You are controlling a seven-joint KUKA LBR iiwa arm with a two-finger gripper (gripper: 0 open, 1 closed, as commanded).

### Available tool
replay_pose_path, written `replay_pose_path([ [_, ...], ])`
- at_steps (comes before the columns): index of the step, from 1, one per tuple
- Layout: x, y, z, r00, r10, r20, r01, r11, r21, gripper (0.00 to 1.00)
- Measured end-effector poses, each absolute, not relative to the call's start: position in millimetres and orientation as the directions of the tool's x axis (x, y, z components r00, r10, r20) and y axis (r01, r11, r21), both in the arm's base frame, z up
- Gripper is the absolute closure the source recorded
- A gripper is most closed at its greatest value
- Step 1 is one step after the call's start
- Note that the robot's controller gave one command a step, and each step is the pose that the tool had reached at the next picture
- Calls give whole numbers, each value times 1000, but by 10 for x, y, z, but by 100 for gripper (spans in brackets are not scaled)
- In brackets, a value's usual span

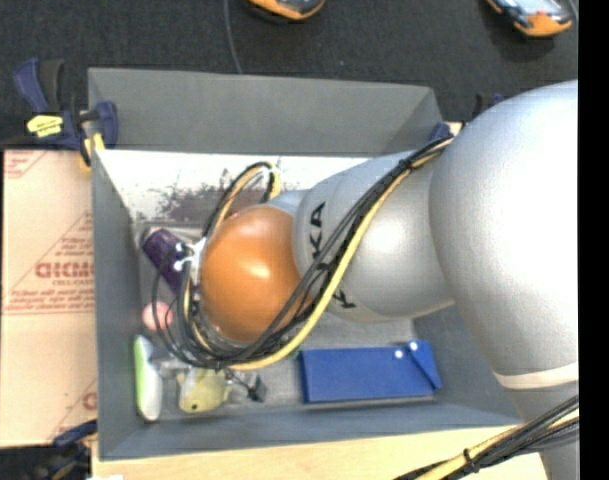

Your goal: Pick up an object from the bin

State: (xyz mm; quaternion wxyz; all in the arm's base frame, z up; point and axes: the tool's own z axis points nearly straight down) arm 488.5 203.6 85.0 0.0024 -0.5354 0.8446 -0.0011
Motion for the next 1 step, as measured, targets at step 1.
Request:
replay_pose_path([
  [1, 4947, 2026, 723, -558, -830, -5, -830, 558, 2, 100],
])
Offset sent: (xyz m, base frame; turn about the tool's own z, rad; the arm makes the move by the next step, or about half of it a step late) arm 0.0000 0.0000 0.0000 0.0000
